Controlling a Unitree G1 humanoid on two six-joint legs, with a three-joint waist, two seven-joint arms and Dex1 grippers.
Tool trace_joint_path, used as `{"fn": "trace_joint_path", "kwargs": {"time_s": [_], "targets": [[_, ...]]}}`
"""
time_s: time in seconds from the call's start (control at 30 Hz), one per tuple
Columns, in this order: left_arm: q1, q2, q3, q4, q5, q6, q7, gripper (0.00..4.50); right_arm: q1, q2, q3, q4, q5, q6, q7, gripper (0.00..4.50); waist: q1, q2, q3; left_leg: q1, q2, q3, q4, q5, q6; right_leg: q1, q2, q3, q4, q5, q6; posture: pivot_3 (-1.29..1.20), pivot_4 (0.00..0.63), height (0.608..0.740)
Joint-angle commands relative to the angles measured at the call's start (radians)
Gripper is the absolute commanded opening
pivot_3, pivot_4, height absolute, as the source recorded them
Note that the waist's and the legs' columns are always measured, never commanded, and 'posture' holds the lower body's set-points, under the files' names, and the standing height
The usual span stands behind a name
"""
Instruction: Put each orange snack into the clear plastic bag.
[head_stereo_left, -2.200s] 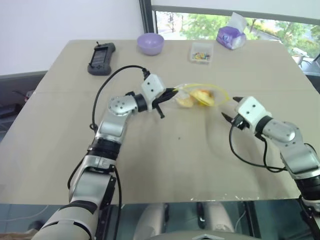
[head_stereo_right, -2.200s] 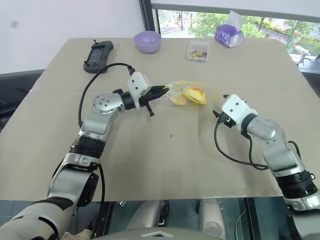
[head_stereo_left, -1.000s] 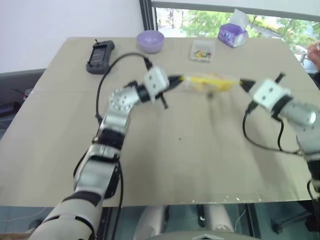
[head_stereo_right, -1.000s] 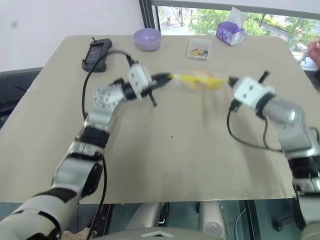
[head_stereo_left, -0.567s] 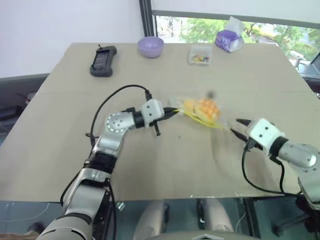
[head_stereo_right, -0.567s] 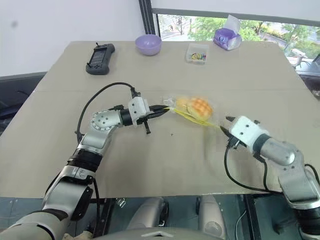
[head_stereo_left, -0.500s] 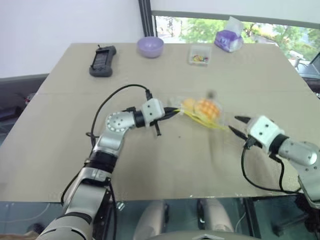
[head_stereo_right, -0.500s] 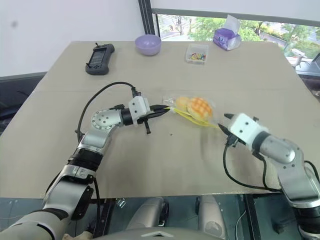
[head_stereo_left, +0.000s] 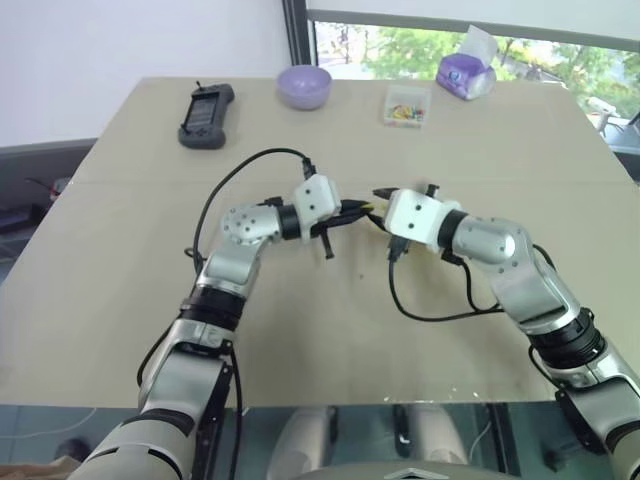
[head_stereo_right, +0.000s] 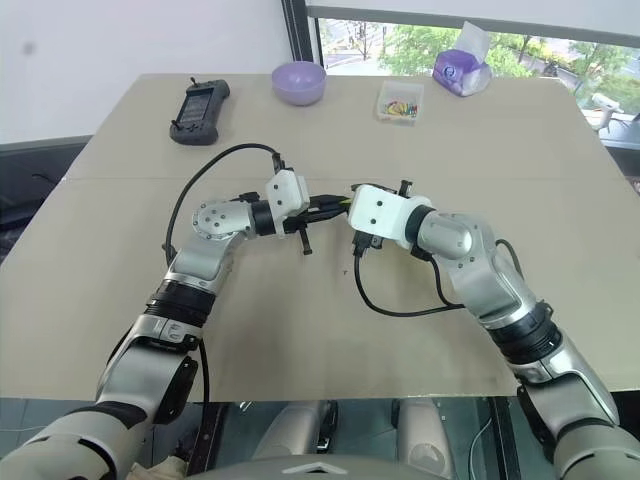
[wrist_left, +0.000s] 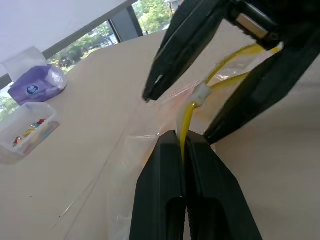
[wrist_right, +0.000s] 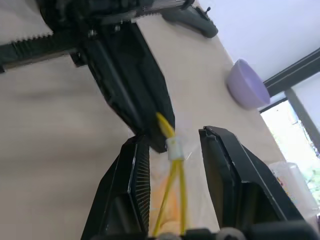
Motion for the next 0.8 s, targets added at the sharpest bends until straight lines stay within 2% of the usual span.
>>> {"fn": "trace_joint_path", "kwargs": {"time_s": [0.03, 0.77, 0.8], "targets": [[-0.008, 0.001, 0.015, -0.054, -0.02, 0.001, -0.001, 0.0, -0.023, 0.005, -0.017, -0.006, -0.02, -0.036, -0.008, 1.75, -0.001, 0.0, 0.0, 0.0, 0.0, 0.0, -0.001, 0.0, 0.0, -0.001, 0.0, 0.0, 0.0, 0.0, 0.0, 0.0, 0.15, 0.74], [-0.021, 0.009, 0.017, -0.037, -0.007, 0.006, 0.012, 0.0, -0.005, -0.006, -0.037, -0.08, -0.048, -0.008, 0.03, 1.75, -0.002, 0.0, 0.0, 0.0, 0.0, 0.0, -0.001, 0.0, 0.0, -0.001, 0.0, 0.0, 0.001, 0.0, 0.0, 0.0, 0.15, 0.74], [-0.021, 0.009, 0.017, -0.036, -0.006, 0.006, 0.013, 0.0, -0.005, -0.006, -0.038, -0.079, -0.048, -0.008, 0.029, 1.23, -0.002, 0.0, 0.0, 0.0, 0.0, 0.0, -0.001, 0.0, 0.0, -0.001, 0.0, 0.0, 0.001, 0.0, 0.0, 0.0, 0.15, 0.74]]}}
